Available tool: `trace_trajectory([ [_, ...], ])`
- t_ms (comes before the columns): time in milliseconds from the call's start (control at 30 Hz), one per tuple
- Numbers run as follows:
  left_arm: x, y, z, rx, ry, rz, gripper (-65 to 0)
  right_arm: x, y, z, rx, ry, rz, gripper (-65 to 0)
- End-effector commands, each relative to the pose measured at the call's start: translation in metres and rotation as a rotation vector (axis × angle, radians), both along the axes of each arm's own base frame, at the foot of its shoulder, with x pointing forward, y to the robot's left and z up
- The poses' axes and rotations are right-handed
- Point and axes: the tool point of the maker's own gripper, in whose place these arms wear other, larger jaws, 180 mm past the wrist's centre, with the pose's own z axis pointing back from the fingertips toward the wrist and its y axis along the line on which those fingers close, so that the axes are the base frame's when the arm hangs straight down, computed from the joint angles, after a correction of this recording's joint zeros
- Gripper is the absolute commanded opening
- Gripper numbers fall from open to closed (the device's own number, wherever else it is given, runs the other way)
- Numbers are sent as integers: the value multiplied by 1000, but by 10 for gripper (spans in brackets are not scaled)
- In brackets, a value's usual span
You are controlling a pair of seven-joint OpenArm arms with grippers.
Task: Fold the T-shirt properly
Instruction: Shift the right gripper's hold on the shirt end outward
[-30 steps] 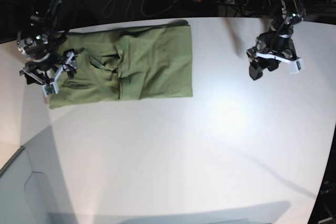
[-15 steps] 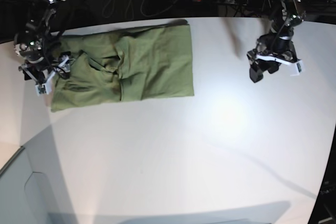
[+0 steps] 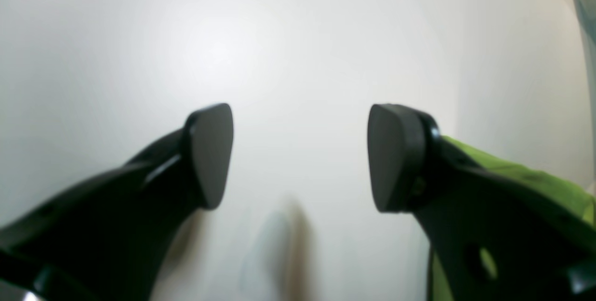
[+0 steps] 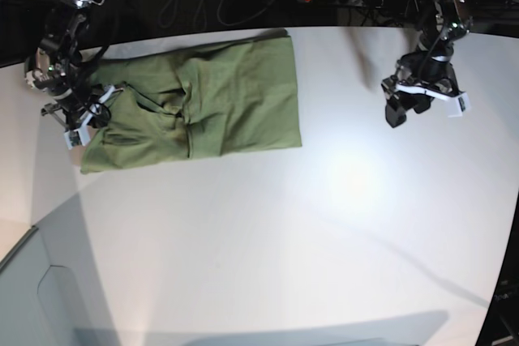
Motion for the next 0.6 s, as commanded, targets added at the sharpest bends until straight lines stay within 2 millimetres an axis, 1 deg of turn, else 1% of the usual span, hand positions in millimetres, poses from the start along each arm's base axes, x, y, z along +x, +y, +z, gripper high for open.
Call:
trace_trajectory([
  [0, 5, 2, 11, 10, -40, -1, -218, -22, -11, -16, -72, 126, 12, -650],
  [100, 5, 2, 11, 10, -40, -1, -218, -17, -13, -7, -87, 100, 15, -650],
  [200, 5, -2, 10, 5, -37, -10, -218, -7, -13, 15, -129, 36, 29, -650],
  [267, 6, -13, 6, -3, -29, -38, -218, 1, -8, 32, -144, -17, 35, -650],
  [333, 6, -24, 3, -17, -23, -65, -218, 7, -6, 48, -169, -63, 41, -650],
  [400, 9, -40, 0, -36, -23, -102, -218, 10, 1, 59, -177, -96, 54, -650],
  [500, 9, -58, -17, -78, 18, -138, -218, 17, 13, 73, -197, -135, 92, -650],
  [567, 14, -72, -26, -98, 33, -169, -222, 15, 21, 78, -205, -148, 119, -650],
])
